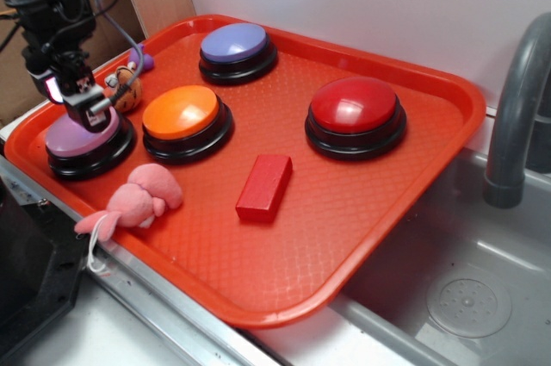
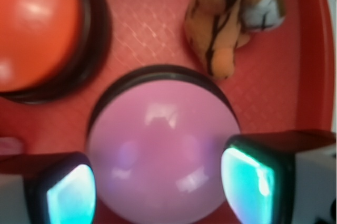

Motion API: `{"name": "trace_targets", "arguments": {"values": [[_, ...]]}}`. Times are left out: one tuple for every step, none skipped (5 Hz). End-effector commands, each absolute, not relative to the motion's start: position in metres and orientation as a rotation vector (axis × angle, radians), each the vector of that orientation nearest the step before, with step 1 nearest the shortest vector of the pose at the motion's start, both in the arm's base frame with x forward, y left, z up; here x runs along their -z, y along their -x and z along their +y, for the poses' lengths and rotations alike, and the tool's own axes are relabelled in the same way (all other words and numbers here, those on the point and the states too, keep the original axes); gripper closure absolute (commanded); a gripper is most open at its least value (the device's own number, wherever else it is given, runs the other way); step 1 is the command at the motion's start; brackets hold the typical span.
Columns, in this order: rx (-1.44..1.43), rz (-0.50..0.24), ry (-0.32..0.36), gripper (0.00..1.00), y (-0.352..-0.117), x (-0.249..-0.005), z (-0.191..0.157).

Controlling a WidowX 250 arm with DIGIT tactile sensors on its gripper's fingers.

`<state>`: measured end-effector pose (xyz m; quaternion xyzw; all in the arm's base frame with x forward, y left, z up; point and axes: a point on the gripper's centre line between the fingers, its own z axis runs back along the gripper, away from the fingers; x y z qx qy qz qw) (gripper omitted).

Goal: Push the pink button.

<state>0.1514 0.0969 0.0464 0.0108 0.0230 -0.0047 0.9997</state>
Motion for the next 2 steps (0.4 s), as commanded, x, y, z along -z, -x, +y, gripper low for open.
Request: {"name": "trace_targets", "arguments": {"values": [[0.063, 0.014, -0.096, 0.00, -0.1584, -0.0376, 0.0966], [0.059, 0.001, -0.087, 0.00, -0.1580, -0.0386, 0.0962]]}}
